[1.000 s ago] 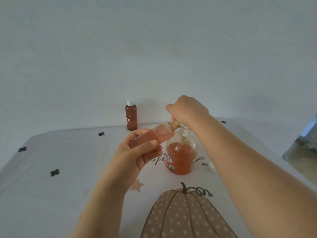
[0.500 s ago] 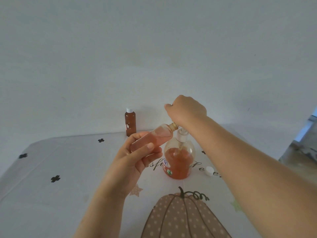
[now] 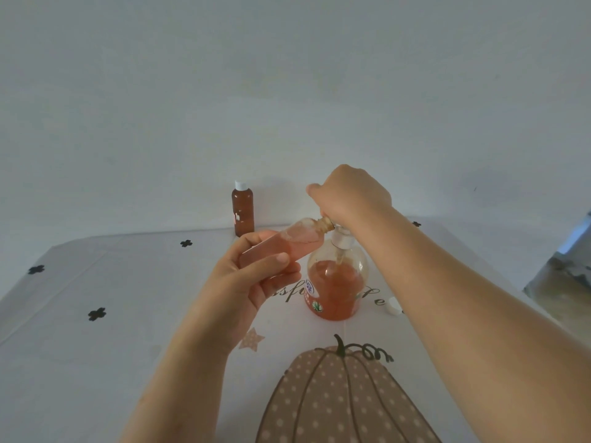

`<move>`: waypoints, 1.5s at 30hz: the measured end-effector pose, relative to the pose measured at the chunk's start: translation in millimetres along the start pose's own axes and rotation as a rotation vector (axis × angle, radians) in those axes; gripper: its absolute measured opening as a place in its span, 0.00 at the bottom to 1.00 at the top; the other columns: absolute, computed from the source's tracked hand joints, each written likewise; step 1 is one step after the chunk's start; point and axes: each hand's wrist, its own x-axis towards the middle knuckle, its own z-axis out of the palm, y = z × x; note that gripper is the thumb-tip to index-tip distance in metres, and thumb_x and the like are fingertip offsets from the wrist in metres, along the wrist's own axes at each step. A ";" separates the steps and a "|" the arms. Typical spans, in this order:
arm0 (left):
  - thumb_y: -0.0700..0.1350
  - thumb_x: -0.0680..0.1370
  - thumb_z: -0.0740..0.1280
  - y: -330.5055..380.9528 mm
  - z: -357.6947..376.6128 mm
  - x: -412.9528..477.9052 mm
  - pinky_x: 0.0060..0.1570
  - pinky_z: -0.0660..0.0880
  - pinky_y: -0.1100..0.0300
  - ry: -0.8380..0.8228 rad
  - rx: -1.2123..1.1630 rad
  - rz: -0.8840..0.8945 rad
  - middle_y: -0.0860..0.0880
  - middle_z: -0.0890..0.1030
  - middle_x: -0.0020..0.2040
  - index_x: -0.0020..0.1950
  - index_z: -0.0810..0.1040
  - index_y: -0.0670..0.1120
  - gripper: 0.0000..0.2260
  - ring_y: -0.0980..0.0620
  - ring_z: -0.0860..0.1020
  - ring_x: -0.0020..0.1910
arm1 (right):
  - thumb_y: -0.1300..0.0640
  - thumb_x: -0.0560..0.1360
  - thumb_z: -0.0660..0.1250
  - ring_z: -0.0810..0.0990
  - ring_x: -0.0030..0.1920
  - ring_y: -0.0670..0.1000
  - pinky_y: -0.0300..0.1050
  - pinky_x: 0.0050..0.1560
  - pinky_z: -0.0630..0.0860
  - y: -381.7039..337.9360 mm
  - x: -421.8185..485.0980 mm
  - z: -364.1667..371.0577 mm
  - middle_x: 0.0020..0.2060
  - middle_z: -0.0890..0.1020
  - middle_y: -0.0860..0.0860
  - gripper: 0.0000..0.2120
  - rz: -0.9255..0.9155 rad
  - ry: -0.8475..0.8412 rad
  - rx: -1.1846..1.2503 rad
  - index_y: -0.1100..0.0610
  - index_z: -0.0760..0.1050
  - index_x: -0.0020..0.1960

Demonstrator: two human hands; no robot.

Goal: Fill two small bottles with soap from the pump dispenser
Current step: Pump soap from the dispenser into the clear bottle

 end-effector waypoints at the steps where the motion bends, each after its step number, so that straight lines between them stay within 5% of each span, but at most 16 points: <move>1: 0.34 0.67 0.70 -0.8 -1.1 0.5 0.42 0.81 0.57 0.007 0.006 -0.005 0.38 0.83 0.48 0.54 0.76 0.40 0.16 0.45 0.83 0.39 | 0.48 0.79 0.60 0.80 0.37 0.54 0.41 0.34 0.67 0.5 0.4 2.1 0.38 0.85 0.51 0.16 -0.006 0.014 -0.005 0.57 0.81 0.43; 14: 0.34 0.67 0.71 -2.2 -1.5 0.0 0.43 0.81 0.57 0.022 0.025 -0.036 0.37 0.82 0.50 0.54 0.77 0.40 0.16 0.45 0.83 0.40 | 0.46 0.79 0.59 0.80 0.39 0.54 0.41 0.33 0.65 1.2 -0.3 4.2 0.39 0.84 0.51 0.18 0.015 0.005 -0.014 0.56 0.82 0.46; 22: 0.35 0.68 0.71 -0.2 0.9 -2.4 0.49 0.81 0.56 0.015 -0.017 -0.040 0.32 0.79 0.62 0.63 0.73 0.32 0.25 0.44 0.83 0.46 | 0.49 0.80 0.59 0.82 0.40 0.55 0.41 0.34 0.67 -4.7 -2.6 -7.2 0.40 0.84 0.51 0.16 -0.027 0.037 -0.069 0.57 0.78 0.41; 27: 0.35 0.67 0.71 1.7 3.6 -4.1 0.46 0.82 0.57 0.010 -0.038 -0.008 0.32 0.80 0.58 0.56 0.77 0.38 0.18 0.44 0.83 0.44 | 0.48 0.81 0.58 0.74 0.33 0.52 0.42 0.33 0.64 -7.0 -2.4 -11.6 0.35 0.78 0.51 0.18 -0.044 0.057 -0.147 0.55 0.70 0.36; 34: 0.36 0.68 0.71 0.6 4.1 -2.6 0.44 0.81 0.56 0.012 -0.026 -0.005 0.35 0.81 0.52 0.57 0.77 0.38 0.17 0.44 0.83 0.42 | 0.48 0.79 0.58 0.82 0.42 0.56 0.43 0.38 0.71 -4.7 -0.7 -8.3 0.42 0.85 0.52 0.17 -0.044 0.026 -0.081 0.57 0.81 0.45; 45: 0.37 0.67 0.72 -3.6 -1.9 0.9 0.43 0.80 0.57 0.044 0.040 -0.016 0.38 0.83 0.47 0.55 0.78 0.39 0.17 0.45 0.83 0.41 | 0.48 0.78 0.60 0.80 0.38 0.53 0.42 0.33 0.66 4.1 8.9 8.5 0.38 0.84 0.51 0.17 -0.017 -0.026 -0.047 0.56 0.83 0.46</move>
